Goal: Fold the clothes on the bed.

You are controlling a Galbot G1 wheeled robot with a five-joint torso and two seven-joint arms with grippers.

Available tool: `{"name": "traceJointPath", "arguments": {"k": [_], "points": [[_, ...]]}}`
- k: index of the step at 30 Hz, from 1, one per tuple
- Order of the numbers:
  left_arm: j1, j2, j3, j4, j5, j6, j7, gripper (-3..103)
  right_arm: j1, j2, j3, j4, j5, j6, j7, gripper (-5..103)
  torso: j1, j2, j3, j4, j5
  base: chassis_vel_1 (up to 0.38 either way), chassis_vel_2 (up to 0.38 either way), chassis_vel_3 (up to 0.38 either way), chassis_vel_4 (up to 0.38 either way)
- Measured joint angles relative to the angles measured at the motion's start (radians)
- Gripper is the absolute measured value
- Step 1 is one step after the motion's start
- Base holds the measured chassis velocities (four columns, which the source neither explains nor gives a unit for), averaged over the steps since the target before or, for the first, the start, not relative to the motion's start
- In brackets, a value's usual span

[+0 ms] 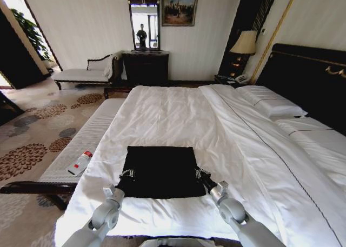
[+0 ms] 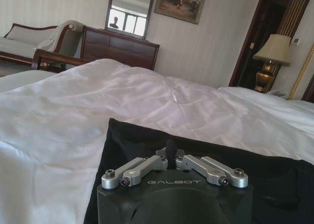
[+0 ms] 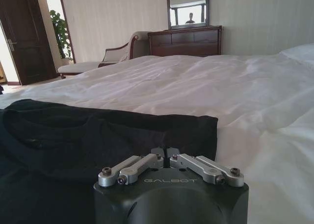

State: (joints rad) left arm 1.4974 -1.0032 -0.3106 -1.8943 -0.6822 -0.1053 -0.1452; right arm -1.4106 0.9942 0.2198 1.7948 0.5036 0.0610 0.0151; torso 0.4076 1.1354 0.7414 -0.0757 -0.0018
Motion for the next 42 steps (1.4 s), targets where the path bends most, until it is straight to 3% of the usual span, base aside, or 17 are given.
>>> {"name": "traceJointPath", "arguments": {"k": [11,29,36,42], "points": [[0.062,-0.023,-0.011,-0.003,0.084,-0.018,0.026,2,-0.042,0.014,-0.003,-0.014,-0.029,0.018,-0.002,1,0.0,0.0,0.0,0.0,0.0001,0.0,0.0,0.0,0.0],[0.122,-0.011,-0.044,-0.048,0.093,-0.019,0.023,2,-0.091,-0.02,0.032,0.046,-0.03,0.033,-0.001,1,0.0,0.0,0.0,0.0,0.0001,0.0,0.0,0.0,0.0],[0.147,0.025,-0.065,-0.051,0.092,-0.024,0.032,2,-0.1,-0.028,0.035,0.044,-0.037,0.039,0.0,1,0.0,0.0,0.0,-0.0001,0.0002,0.0,0.0,0.0,0.0],[0.142,0.01,-0.054,-0.044,0.095,-0.024,0.028,2,-0.11,-0.016,0.031,0.044,-0.041,0.039,-0.001,1,0.0,0.0,0.0,0.0,0.0001,0.0,0.0,0.0,0.0]]}}
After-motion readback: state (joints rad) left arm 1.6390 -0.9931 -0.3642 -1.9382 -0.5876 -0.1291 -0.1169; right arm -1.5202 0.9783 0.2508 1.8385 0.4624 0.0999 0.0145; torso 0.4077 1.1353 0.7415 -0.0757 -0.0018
